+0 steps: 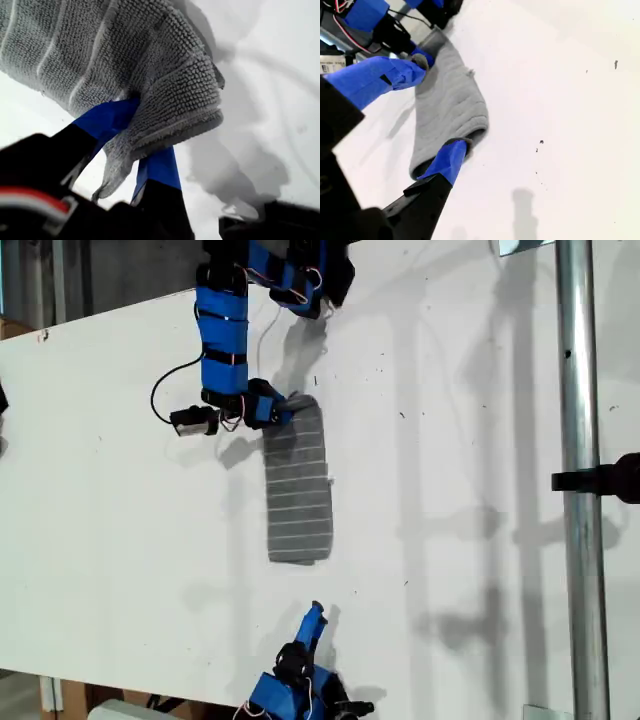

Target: Grasp corners of a towel and fold twice.

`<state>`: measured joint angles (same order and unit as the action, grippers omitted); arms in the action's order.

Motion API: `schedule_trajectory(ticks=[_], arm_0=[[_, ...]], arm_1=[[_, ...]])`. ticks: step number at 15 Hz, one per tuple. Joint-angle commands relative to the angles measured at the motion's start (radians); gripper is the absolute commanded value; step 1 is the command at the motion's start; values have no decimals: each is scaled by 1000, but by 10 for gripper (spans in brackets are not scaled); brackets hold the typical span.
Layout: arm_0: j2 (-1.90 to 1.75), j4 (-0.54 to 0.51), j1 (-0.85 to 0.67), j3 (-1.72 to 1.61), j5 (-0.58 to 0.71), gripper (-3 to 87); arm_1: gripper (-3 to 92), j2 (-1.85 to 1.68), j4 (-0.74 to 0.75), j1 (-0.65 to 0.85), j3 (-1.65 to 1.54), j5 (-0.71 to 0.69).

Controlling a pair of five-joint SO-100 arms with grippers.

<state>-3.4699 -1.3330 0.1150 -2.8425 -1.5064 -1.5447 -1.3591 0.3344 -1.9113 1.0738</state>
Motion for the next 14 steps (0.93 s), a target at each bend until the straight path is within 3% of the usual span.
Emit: schedule_trajectory(ticks=[1, 3, 5, 9, 14], arm_0=[[-9, 15, -9, 6, 17, 252], [-9, 28, -11, -5, 21, 247], [-9, 32, -17, -9, 26, 244], [-9, 35, -12, -9, 29, 242], [-9, 31, -9, -9, 23, 240]], arm_1=[[-1, -371, -225, -18, -160, 103], [-1, -669, -411, -103, -252, 256], [-1, -802, -402, -190, -250, 327], [-1, -561, -21, -216, -23, 178], [-1, -121, 181, -153, 299, 41]])
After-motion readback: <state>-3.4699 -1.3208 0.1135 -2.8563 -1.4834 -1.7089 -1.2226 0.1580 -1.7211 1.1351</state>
